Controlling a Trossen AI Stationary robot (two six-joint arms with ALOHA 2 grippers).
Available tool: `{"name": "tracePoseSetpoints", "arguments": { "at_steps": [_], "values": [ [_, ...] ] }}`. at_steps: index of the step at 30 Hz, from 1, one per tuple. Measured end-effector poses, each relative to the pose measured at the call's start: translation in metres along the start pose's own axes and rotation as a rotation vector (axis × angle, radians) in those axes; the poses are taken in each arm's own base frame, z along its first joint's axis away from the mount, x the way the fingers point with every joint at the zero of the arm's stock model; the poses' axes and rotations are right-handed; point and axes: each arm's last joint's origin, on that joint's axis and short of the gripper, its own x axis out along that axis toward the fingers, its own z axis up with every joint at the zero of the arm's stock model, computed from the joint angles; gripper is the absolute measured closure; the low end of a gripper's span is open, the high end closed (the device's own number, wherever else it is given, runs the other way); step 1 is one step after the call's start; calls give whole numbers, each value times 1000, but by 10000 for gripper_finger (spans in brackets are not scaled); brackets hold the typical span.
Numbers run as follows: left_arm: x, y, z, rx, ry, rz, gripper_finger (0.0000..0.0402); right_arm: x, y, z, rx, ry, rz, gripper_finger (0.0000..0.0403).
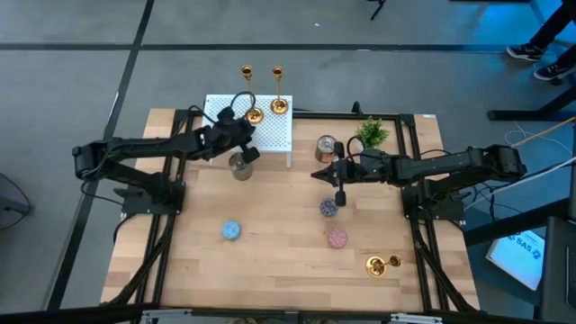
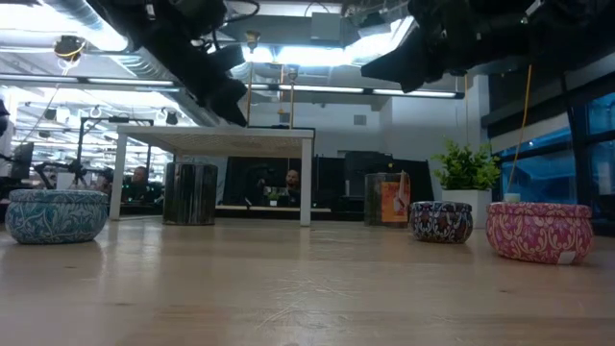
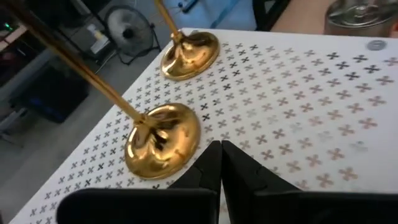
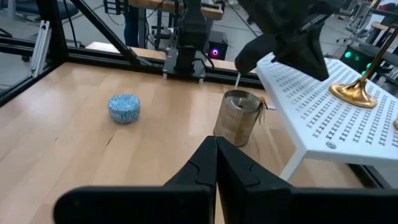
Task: Pick & Place candle stick holders
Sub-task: Adjust the left gold candle holder to align with the other gold candle holder
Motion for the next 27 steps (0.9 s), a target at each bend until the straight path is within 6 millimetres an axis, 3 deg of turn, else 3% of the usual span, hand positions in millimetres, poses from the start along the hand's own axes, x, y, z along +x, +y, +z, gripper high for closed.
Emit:
{"name": "tracePoseSetpoints", "arguments": {
  "at_steps": [12, 27],
  "values": [
    [21, 25, -11, -42, 42, -73, 400, 0, 0, -1, -2, 7, 0, 399],
    [26, 39, -11, -64, 17, -72, 400, 0, -1, -1, -1, 10, -27, 399]
  ]
}}
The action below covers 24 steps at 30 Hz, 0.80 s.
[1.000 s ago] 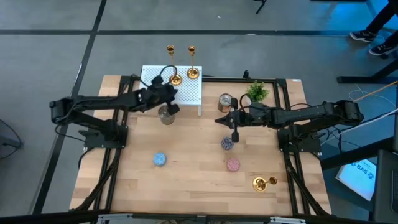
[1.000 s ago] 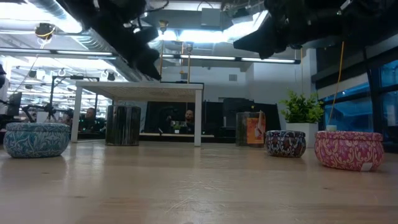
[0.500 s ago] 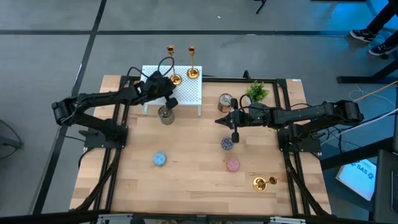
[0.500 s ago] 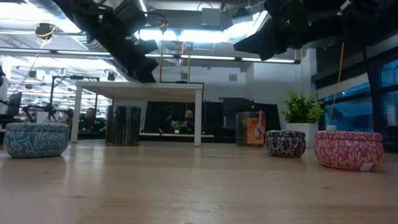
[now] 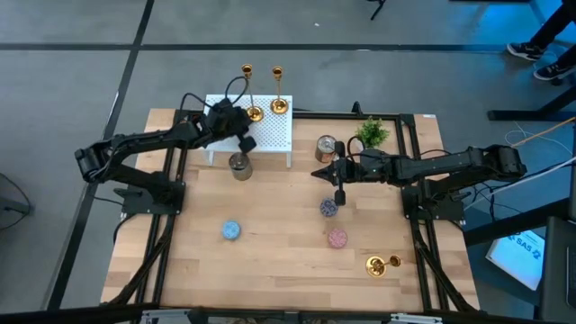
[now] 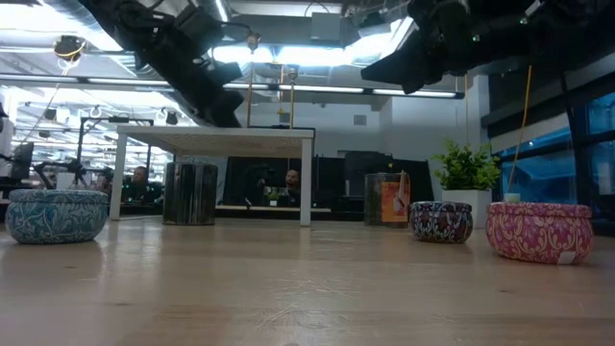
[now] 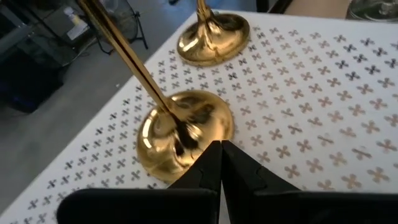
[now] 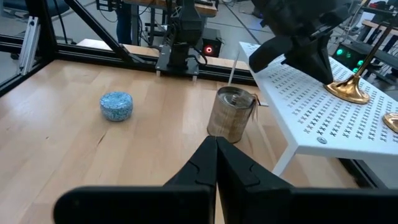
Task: Pick & Place candle stick holders
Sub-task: Adjust the left gold candle holder to align with the other gold candle holder
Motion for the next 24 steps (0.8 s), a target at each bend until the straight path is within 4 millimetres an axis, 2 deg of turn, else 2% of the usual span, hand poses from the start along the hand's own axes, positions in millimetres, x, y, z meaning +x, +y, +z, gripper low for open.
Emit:
{"name": "tracePoseSetpoints", "arguments": {
  "at_steps": [11, 17, 24],
  "values": [
    [1, 7, 1, 1, -19, 5, 400, 0, 0, 0, 2, 0, 0, 399],
    [0, 3, 0, -3, -30, -121, 400, 0, 0, 0, 2, 0, 0, 399],
    [16, -2, -2, 19, -22, -115, 400, 0, 0, 0, 2, 0, -1, 399]
  ]
}}
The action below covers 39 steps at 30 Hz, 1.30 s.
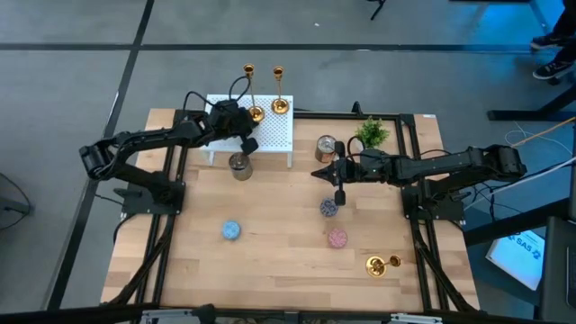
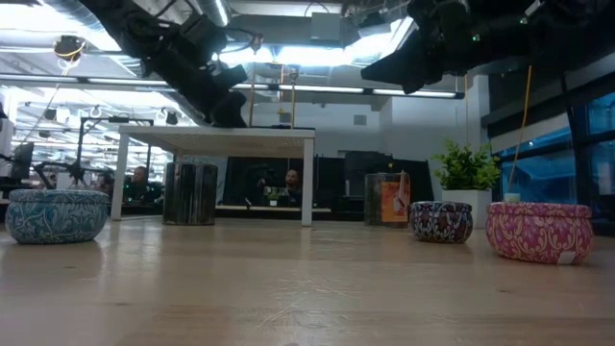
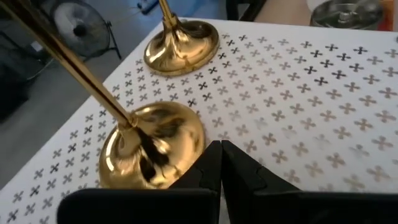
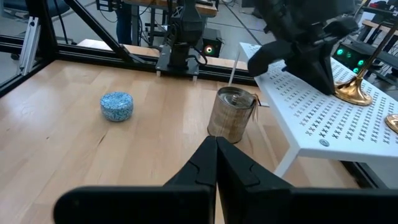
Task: Pick & Place candle stick holders
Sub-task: Adjust the left gold candle holder to align with the other gold candle holder
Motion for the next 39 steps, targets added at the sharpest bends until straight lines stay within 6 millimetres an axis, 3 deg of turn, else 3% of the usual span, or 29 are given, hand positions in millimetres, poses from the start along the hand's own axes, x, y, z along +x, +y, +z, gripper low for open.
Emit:
{"name": "tracePoseSetpoints", "arguments": {
  "at_steps": [12, 34, 39],
  "values": [
    [0, 1, 1, 9, -1, 82, 400, 0, 0, 0, 0, 0, -3, 399],
    [-3, 1, 4, 50, -41, 57, 400, 0, 0, 0, 0, 0, -2, 399],
    [-10, -1, 5, 132, -4, 122, 400, 0, 0, 0, 0, -1, 2, 399]
  ]
}}
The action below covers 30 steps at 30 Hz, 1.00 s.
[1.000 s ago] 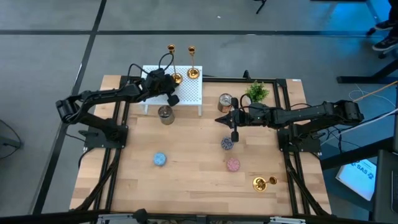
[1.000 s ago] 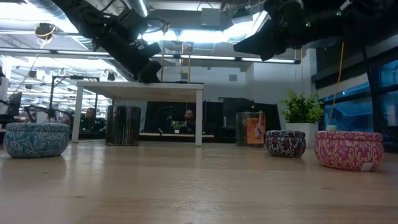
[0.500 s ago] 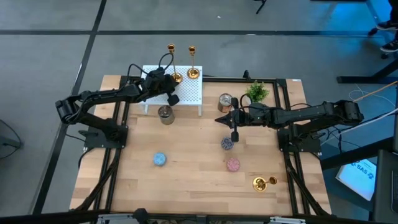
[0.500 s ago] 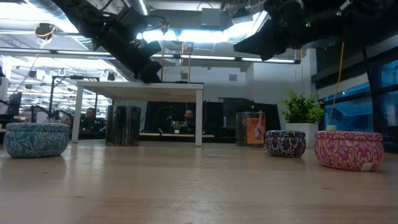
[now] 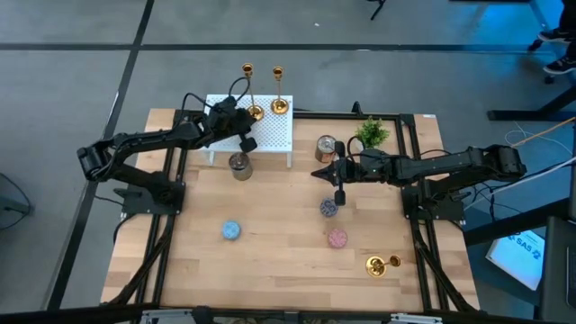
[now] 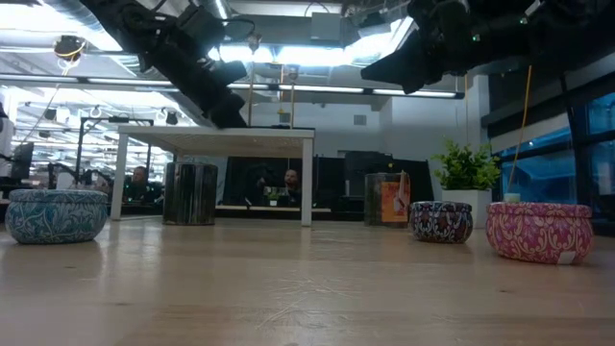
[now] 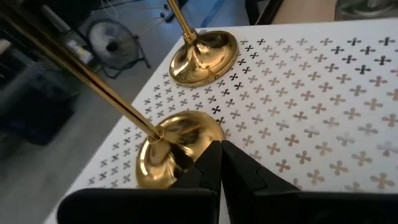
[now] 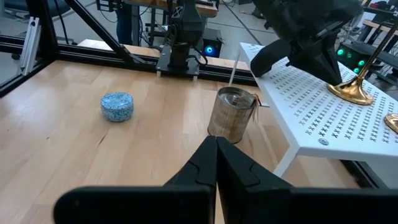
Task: Pick & Place candle stick holders
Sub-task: Adjust the left gold candle holder to align with the other gold candle holder
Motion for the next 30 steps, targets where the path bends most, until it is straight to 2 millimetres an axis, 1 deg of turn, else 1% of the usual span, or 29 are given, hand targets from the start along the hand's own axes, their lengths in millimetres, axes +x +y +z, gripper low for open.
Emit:
{"name": "tracePoseSetpoints", "arguments": {
  "at_steps": [3, 5, 8, 12, 15, 18, 19, 21, 25, 30],
  "values": [
    [-1, -2, 0, 21, 8, -2, 400, 0, 0, 0, 0, 0, 0, 399],
    [-2, -7, 3, 42, -1, -2, 400, 0, 0, 0, 0, 0, 0, 399],
    [-7, -17, 9, 120, -4, 44, 400, 0, 0, 0, 0, 0, -1, 399],
    [-16, -29, 22, 223, 52, 85, 400, 0, 0, 0, 0, -4, -1, 399],
    [-26, -29, 41, 219, 67, 61, 400, 0, 0, 1, 4, -8, -2, 399],
    [-34, -28, 52, 198, 90, 22, 400, 0, 0, 1, 5, -9, -2, 399],
    [-36, -26, 57, 194, 86, 25, 400, 0, 0, 1, 5, -9, -2, 399],
    [-39, -22, 63, 198, 81, 82, 400, 0, 0, 1, 6, -9, -1, 399],
    [-38, -17, 64, 215, 124, 260, 400, 0, 0, 1, 8, -8, -1, 399],
    [-22, -17, 58, 190, 194, 354, 400, 0, 0, 1, 8, -8, -1, 399]
  ]
}}
